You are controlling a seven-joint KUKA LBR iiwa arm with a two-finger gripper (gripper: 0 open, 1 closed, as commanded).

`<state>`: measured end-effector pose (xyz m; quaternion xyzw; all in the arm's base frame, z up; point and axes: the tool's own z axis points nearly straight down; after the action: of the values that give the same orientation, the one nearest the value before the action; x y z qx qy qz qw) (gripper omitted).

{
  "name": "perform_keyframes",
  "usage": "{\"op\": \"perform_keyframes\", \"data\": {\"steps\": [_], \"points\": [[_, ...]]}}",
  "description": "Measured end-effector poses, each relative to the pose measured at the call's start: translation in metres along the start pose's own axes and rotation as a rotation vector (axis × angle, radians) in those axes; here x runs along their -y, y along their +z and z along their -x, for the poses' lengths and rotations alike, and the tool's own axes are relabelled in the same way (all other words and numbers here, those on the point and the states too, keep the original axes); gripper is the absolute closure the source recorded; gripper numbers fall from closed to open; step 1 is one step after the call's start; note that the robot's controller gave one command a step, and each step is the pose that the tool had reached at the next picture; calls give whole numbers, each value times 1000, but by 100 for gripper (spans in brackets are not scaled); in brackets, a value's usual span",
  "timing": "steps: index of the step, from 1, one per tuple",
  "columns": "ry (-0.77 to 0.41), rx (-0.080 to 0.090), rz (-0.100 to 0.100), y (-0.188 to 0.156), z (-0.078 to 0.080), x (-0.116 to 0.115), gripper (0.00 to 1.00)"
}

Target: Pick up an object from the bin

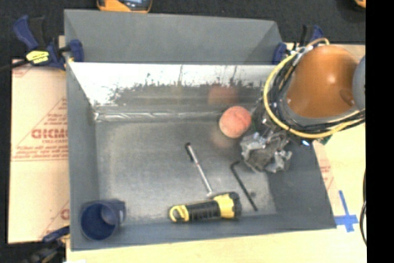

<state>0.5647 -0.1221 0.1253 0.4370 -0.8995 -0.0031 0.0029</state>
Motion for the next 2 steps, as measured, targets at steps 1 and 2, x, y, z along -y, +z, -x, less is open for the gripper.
{"op": "perform_keyframes", "data": {"steps": [1,2], "points": [[-43,-2,7,-69,6,-7,100],[187,-1,2,-89,27,-17,100]]}}
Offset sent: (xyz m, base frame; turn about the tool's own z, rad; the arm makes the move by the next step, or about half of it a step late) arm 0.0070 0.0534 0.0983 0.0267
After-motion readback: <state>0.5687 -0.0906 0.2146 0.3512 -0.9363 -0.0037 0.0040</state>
